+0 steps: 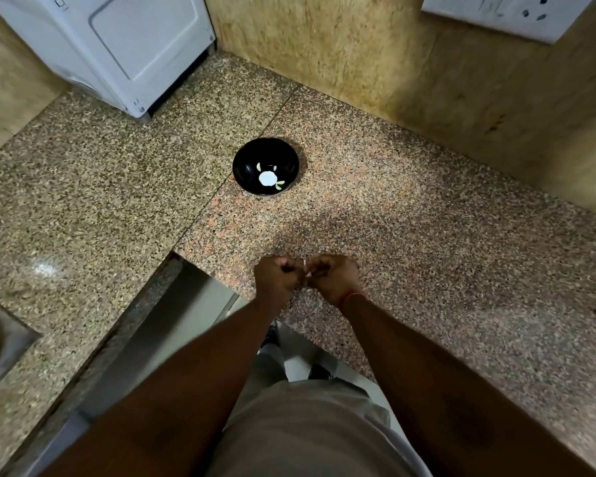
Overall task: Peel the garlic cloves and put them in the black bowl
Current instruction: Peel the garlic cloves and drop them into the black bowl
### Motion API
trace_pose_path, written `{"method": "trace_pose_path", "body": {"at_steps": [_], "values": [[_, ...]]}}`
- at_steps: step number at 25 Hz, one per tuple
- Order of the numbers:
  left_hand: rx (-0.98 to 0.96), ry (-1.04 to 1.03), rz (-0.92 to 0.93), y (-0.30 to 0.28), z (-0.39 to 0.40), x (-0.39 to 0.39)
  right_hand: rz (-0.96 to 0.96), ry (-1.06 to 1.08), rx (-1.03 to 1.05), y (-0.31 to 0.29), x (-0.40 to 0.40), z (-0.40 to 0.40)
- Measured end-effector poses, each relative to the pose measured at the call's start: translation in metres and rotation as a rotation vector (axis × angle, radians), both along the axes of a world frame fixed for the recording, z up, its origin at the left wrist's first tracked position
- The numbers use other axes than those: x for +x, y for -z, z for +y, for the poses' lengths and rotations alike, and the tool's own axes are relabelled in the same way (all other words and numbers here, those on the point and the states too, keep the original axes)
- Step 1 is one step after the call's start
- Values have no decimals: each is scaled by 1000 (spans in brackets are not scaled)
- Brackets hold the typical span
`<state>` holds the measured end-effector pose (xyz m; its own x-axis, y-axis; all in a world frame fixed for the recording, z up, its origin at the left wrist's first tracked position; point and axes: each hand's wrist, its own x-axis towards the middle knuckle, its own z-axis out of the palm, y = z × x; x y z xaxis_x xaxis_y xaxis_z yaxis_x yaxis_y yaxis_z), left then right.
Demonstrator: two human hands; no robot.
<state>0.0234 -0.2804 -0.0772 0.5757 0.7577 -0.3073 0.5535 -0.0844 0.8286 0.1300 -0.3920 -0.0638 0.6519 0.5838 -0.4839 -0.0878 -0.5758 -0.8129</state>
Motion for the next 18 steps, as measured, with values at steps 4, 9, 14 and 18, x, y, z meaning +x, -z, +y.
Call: {"method": "trace_pose_path", "body": {"at_steps": [4,9,14,18], "values": [[-1,-54,50,5,-5,-2,-118,-71,-42,1,-5,4],[35,-66,66,1,-12,-2,-81,-44,-72,-4,-6,1],[98,-58,81,-3,-20,-1,-90,-40,-97,-1,-6,2],[104,-21,134,-2,-18,2,-132,-51,-102,2,-8,3]]}}
